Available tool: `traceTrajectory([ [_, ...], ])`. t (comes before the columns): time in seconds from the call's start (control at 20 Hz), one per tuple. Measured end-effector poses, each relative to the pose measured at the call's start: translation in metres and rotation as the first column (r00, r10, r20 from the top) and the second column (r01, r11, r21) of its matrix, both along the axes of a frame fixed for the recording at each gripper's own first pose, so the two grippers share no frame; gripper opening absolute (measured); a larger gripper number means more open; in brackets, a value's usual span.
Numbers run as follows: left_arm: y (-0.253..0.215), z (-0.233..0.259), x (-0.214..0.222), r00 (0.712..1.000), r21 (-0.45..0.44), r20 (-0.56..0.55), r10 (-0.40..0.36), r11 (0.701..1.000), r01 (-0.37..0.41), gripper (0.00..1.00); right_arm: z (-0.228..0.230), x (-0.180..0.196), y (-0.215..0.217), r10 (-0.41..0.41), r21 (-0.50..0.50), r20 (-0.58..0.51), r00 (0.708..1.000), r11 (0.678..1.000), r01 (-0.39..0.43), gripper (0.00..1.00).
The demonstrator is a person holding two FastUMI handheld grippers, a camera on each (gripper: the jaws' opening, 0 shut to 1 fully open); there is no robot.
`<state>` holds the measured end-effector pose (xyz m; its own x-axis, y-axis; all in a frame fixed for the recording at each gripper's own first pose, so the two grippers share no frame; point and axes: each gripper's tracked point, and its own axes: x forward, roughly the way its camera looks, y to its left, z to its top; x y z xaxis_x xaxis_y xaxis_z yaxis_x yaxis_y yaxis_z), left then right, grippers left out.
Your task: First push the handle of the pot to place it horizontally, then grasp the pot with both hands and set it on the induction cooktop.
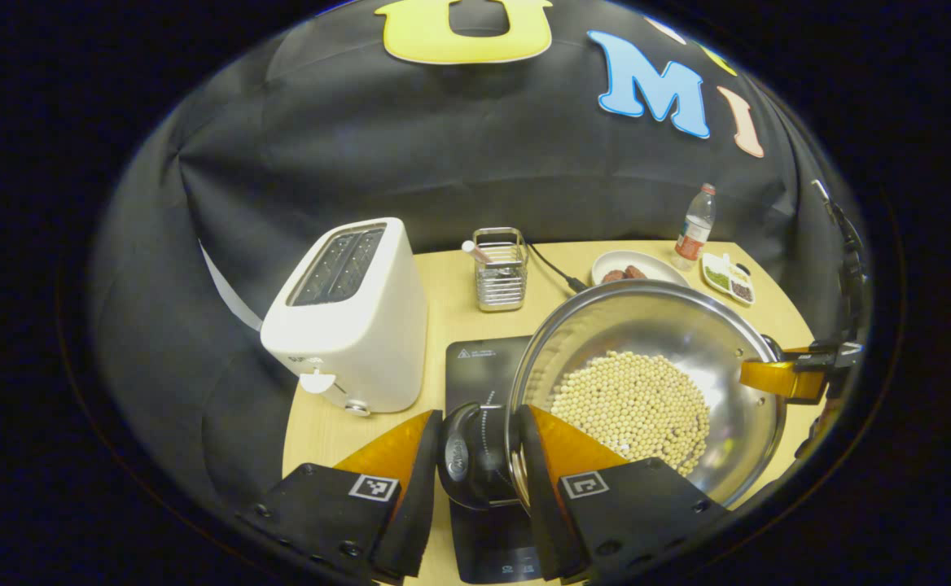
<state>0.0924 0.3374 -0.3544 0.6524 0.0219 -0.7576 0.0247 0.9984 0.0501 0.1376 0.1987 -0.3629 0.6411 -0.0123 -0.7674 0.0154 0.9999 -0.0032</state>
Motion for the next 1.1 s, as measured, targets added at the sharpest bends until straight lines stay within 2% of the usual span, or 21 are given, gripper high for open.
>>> traceTrajectory([
  [0.05, 0.006, -0.004, 0.002, 1.000, -0.001, -0.001, 0.007, 1.000, -0.007, 0.58, -0.002, 0.001, 0.004, 0.000, 0.000, 0.000, 1.000, 1.000, 0.000, 0.52],
  [0.3, 0.028, -0.009, 0.009, 1.000, 0.002, -0.003, 0.030, 1.000, -0.030, 0.59, -0.008, 0.007, 0.022, 0.002, 0.009, -0.006, 1.000, 1.000, -0.002, 0.52],
  [0.55, 0.038, -0.013, 0.018, 0.999, 0.002, 0.000, 0.037, 0.999, -0.037, 0.55, -0.013, 0.011, 0.032, -0.009, 0.018, -0.013, 1.000, 1.000, 0.009, 0.52],
  [0.6, 0.038, -0.014, 0.020, 0.999, 0.000, 0.001, 0.035, 0.999, -0.035, 0.61, -0.013, 0.011, 0.032, -0.013, 0.017, -0.013, 1.000, 1.000, 0.014, 0.52],
  [0.7, 0.038, -0.019, 0.023, 1.000, -0.004, -0.001, 0.030, 1.000, -0.030, 0.55, -0.014, 0.012, 0.032, -0.021, 0.012, -0.013, 1.000, 1.000, 0.021, 0.52],
  [0.8, 0.037, -0.024, 0.023, 1.000, -0.010, -0.009, 0.025, 1.000, -0.025, 0.59, -0.017, 0.011, 0.030, -0.032, 0.012, -0.018, 0.999, 0.999, 0.033, 0.52],
  [1.0, 0.039, -0.030, 0.024, 1.000, -0.024, -0.010, 0.027, 0.999, -0.027, 0.59, -0.019, 0.013, 0.031, -0.042, 0.009, -0.010, 0.999, 0.999, 0.042, 0.52],
  [1.05, 0.039, -0.030, 0.024, 0.999, -0.034, -0.004, 0.032, 0.999, -0.032, 0.55, -0.019, 0.013, 0.031, -0.043, 0.008, -0.002, 0.999, 0.999, 0.043, 0.52],
  [1.1, 0.039, -0.029, 0.024, 0.999, -0.038, 0.005, 0.034, 0.999, -0.034, 0.55, -0.019, 0.013, 0.031, -0.042, 0.012, 0.002, 0.999, 0.999, 0.042, 0.52],
])
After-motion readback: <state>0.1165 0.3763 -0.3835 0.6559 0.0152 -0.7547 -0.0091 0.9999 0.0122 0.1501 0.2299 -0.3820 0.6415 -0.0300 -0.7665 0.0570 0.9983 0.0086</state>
